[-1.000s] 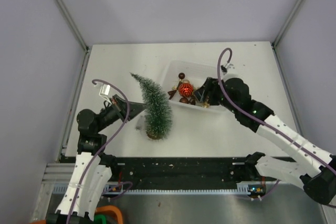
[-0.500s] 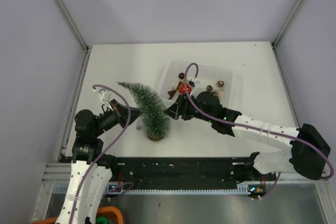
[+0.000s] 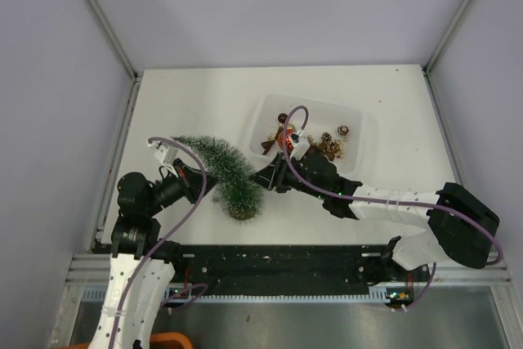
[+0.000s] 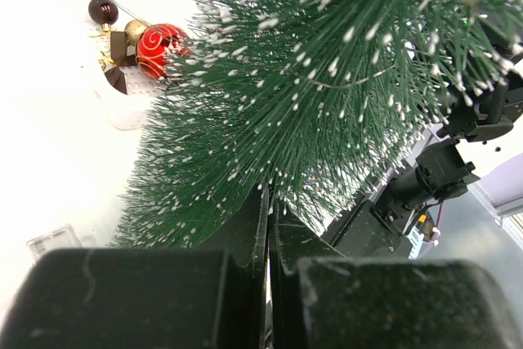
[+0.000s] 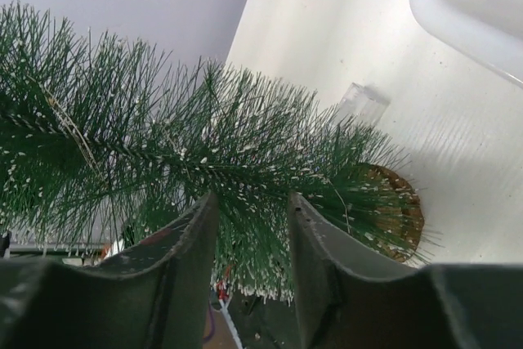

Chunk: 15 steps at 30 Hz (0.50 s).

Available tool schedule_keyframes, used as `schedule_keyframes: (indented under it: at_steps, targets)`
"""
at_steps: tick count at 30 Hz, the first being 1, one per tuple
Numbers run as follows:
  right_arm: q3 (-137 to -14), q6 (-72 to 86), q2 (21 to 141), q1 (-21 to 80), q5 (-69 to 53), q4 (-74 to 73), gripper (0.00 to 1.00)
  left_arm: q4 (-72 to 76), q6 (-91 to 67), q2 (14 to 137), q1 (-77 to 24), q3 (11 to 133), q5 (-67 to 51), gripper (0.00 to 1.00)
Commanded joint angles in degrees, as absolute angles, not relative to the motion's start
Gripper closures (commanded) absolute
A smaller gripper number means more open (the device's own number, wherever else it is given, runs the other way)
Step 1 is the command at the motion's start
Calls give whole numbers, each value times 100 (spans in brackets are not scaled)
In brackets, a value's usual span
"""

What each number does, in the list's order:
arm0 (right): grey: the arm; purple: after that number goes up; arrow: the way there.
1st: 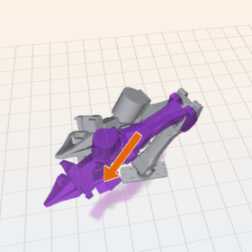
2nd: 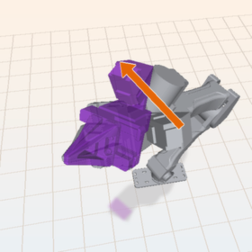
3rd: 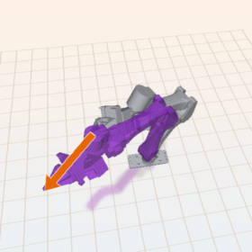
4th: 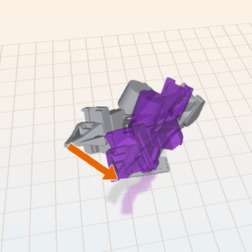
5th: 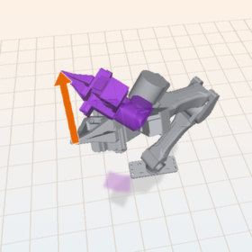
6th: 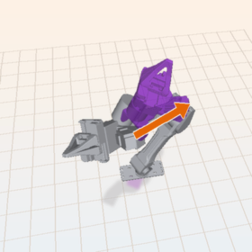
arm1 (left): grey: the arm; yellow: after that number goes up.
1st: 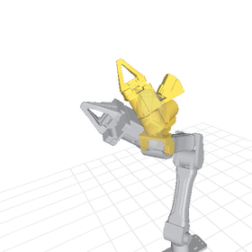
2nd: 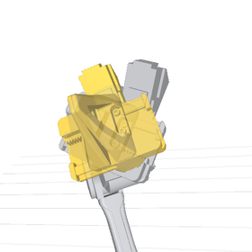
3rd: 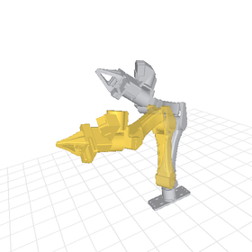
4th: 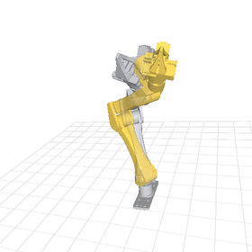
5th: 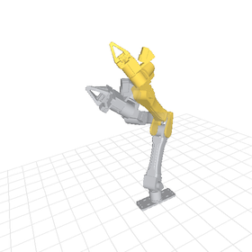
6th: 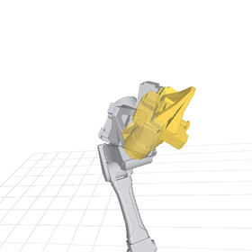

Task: Decorate the small christmas tree

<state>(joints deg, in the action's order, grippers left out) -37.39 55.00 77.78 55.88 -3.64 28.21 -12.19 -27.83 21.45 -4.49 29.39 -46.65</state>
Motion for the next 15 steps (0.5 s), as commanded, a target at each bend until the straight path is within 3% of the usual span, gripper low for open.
schedule_keyframes:
  at_steps: [1, 6, 15]
  targets:
    - [-3621, 5687, 7796, 5695, -264, 3700, 67, -1441, -2444, 1731, -431, 3111, -4755, 100]
    - [-3586, 5292, 7463, 5783, 333, 3210, 100, -1389, -2303, 1819, -431, 3129, -4737, 100]
    - [-3402, 4632, 6154, 5827, 1405, 1829, 100, -721, -2408, 2407, -431, 3339, -4869, 100]
